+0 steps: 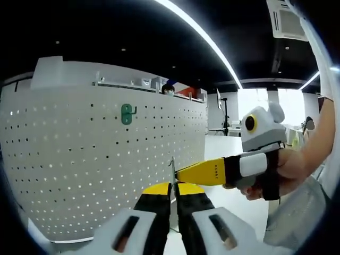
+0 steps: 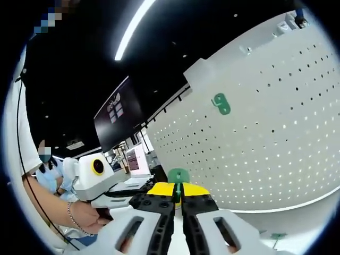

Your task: Insert the hook assembly into the mounting plate slot until the hook locks in place.

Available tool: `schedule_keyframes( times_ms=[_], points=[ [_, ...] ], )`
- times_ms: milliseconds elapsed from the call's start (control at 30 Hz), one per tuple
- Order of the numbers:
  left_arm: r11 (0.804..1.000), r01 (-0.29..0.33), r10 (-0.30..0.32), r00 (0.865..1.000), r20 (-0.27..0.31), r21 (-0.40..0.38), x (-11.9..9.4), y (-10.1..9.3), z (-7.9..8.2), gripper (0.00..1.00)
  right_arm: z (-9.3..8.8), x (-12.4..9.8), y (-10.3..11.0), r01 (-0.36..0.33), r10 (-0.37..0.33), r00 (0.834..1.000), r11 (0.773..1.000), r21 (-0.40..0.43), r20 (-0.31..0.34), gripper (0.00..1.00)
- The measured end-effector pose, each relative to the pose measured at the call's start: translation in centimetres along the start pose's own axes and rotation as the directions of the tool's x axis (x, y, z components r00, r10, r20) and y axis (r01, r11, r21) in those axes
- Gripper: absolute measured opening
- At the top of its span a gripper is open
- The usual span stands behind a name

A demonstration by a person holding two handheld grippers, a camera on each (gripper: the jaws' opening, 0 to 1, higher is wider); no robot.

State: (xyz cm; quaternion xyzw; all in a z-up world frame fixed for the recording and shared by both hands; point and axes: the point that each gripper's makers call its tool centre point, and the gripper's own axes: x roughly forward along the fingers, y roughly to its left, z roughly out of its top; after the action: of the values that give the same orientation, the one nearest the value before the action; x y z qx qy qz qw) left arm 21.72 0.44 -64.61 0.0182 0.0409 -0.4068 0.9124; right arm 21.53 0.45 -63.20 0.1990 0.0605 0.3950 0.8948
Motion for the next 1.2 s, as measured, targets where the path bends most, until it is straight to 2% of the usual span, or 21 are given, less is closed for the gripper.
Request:
schedule_keyframes(
  times_ms=[300,367,433,600,733,867,1100,1167,1200],
  points=[
    [1.0,0.006,-0.006,1.0,0.0,-0.011,0.1,-0.1,0.0,0.04,0.1,0.0,0.0,-0.003,0.003,1.0,1.0,0.004,-0.01,0.0],
    [1.0,0.009,-0.009,1.0,-0.008,-0.007,0.1,-0.1,-0.2,0.15,0.1,0.0,0.1,-0.007,0.007,1.0,1.0,0.002,-0.01,0.0],
    [1.0,0.009,-0.009,1.0,-0.013,-0.014,0.2,-0.1,-0.4,0.34,0.1,0.0,0.1,-0.01,0.01,1.0,1.0,0.001,-0.011,0.0],
    [1.0,0.011,-0.012,1.0,-0.022,-0.016,0.3,-0.2,-0.7,0.51,0.1,0.0,0.1,-0.009,0.009,1.0,1.0,0.003,-0.013,0.0],
    [1.0,0.007,-0.008,0.999,-0.05,-0.022,0.5,-0.1,-1.4,0.71,0.1,-0.1,0.1,-0.011,0.011,1.0,1.0,0.009,-0.014,0.0],
    [1.0,0.005,-0.008,0.997,-0.08,-0.026,0.6,-0.1,-2.2,0.85,0.1,-0.1,0.0,-0.011,0.012,1.0,1.0,0.013,-0.015,0.0],
    [0.999,0.005,-0.008,0.996,-0.092,-0.039,0.5,-0.1,-2.6,0.84,0.3,-0.1,-0.1,0.005,-0.005,1.0,1.0,-0.007,-0.018,0.0],
    [0.999,0.003,-0.007,0.995,-0.098,-0.038,0.4,-0.1,-2.7,0.83,0.7,-0.2,-0.6,0.04,-0.045,0.998,0.994,-0.103,-0.041,0.0],
    [0.999,0.004,-0.008,0.995,-0.101,-0.039,0.4,-0.1,-2.8,0.82,1.0,-0.4,-1.2,0.09,-0.104,0.993,0.973,-0.211,-0.058,0.0]
  ],
)
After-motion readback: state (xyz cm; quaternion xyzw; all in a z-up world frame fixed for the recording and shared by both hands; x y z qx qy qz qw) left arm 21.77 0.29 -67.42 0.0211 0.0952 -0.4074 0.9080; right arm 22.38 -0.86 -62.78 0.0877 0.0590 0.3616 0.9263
